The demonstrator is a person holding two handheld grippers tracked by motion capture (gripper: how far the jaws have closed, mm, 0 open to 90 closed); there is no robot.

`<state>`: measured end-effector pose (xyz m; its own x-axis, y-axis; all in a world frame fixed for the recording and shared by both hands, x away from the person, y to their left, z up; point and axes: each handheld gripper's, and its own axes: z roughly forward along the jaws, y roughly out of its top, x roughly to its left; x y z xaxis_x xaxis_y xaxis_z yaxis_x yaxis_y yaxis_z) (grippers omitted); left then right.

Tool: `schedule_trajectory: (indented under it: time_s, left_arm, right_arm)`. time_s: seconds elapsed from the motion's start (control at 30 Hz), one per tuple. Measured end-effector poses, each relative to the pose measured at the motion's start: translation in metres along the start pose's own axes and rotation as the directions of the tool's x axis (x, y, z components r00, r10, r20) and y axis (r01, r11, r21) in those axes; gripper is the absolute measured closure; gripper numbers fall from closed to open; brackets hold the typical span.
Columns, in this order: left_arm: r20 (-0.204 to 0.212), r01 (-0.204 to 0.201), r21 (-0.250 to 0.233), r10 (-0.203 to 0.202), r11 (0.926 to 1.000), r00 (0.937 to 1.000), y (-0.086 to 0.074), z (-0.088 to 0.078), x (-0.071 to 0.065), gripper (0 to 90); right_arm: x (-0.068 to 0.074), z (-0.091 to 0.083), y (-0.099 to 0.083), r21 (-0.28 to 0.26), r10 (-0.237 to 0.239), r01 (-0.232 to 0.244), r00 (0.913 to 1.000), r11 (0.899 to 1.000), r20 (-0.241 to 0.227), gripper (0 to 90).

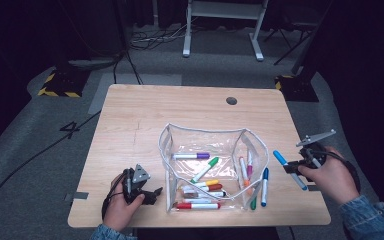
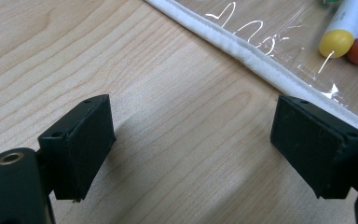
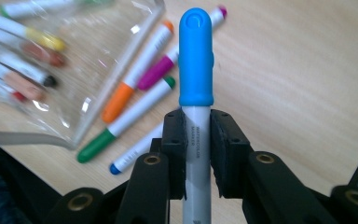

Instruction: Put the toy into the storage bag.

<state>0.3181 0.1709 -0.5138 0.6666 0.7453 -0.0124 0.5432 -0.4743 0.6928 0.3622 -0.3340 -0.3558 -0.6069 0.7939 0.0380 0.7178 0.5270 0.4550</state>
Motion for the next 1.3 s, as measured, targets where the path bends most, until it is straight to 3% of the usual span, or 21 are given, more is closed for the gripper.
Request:
schedule_trajectory:
  time_s: [0.2, 0.4, 0.47, 0.63, 0.8, 0.83, 0.9, 1.17, 1.27, 1.3]
  left_arm:
    - [-0.002, -0.001, 0.000, 0.001, 1.0000, 1.0000, 0.000, 0.000, 0.000, 13.8]
    - [0.000, 0.002, -0.002, -0.002, 1.0000, 1.0000, 0.000, 0.000, 0.000, 13.8]
    - [-0.002, 0.002, -0.002, -0.002, 1.0000, 1.0000, 0.000, 0.000, 0.000, 13.8]
    - [0.007, 0.008, -0.002, -0.008, 1.0000, 0.9999, 0.000, 0.000, 0.000, 13.6]
    - [0.007, 0.007, -0.002, -0.007, 1.0000, 0.9999, 0.000, 0.000, 0.000, 13.5]
    - [0.008, 0.007, -0.002, -0.007, 1.0000, 0.9999, 0.000, 0.000, 0.000, 13.5]
    - [0.008, 0.007, -0.002, -0.007, 1.0000, 0.9999, 0.000, 0.000, 0.000, 13.5]
    - [0.007, 0.008, -0.002, -0.008, 1.0000, 0.9999, 0.000, 0.001, 0.000, 13.4]
    - [0.005, 0.006, -0.002, -0.006, 1.0000, 1.0000, 0.000, 0.000, 0.000, 13.4]
    - [0.007, 0.008, -0.002, -0.008, 1.0000, 0.9999, 0.000, 0.001, 0.000, 13.4]
  right_arm:
    - [0.021, -0.035, 0.038, -0.049, -0.104, 0.103, 0.9944, 0.994, -0.022, 77.1]
    - [0.049, -0.051, 0.073, -0.063, -0.215, 0.212, 0.9758, 0.975, -0.041, 77.1]
    - [0.060, -0.052, 0.083, -0.059, -0.253, 0.250, 0.9660, 0.967, -0.054, 77.1]
    - [0.090, -0.041, 0.104, -0.019, -0.370, 0.370, 0.9238, 0.929, -0.099, 77.1]
    - [0.115, -0.026, 0.120, 0.012, -0.446, 0.451, 0.8867, 0.893, -0.122, 77.1]
    - [0.118, -0.024, 0.121, 0.016, -0.451, 0.457, 0.8834, 0.889, -0.126, 77.1]
    - [0.127, -0.016, 0.126, 0.024, -0.479, 0.486, 0.8666, 0.873, -0.141, 77.1]
    - [0.152, 0.016, 0.140, 0.062, -0.546, 0.565, 0.8163, 0.823, -0.189, 77.1]
    - [0.161, 0.035, 0.140, 0.095, -0.564, 0.593, 0.7962, 0.800, -0.220, 77.1]
    - [0.163, 0.041, 0.140, 0.102, -0.572, 0.605, 0.7857, 0.789, -0.235, 77.1]
